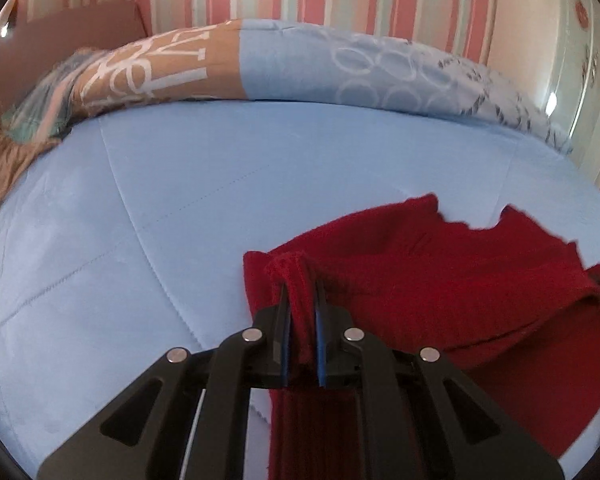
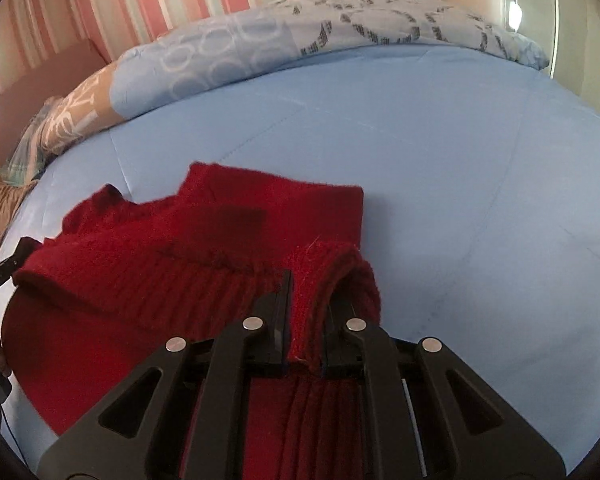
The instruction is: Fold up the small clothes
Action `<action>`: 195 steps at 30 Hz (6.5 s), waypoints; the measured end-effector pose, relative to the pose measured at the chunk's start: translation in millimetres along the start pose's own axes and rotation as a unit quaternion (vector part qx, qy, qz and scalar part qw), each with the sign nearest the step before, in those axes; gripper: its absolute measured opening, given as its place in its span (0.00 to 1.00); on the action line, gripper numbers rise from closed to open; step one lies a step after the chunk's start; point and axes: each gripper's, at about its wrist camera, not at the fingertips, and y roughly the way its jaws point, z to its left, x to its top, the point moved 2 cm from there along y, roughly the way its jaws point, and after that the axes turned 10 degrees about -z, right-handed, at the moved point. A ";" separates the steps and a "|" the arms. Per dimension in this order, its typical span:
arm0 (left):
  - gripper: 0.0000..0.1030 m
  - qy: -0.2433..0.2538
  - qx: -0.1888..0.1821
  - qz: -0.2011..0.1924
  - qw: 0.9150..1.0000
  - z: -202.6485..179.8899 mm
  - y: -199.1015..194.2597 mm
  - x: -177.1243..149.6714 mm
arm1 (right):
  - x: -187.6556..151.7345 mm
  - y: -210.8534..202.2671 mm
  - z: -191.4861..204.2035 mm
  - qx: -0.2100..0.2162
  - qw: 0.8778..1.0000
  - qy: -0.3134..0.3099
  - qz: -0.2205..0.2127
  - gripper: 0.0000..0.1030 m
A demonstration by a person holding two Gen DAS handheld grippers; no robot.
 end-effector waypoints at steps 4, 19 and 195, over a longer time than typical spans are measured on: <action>0.10 0.022 -0.001 0.001 1.000 -3.6 -1.2 3.5 | 2.3 -4.7 1.6 0.004 1.000 -0.009 -0.001 0.10; 0.59 -0.047 0.004 0.071 0.996 24.6 38.3 22.9 | 25.3 17.1 -26.6 0.069 0.989 0.129 0.030 0.33; 0.76 0.049 -0.032 0.096 0.994 -135.9 -56.1 -47.6 | -96.2 -114.8 -16.6 0.034 0.981 0.187 0.039 0.92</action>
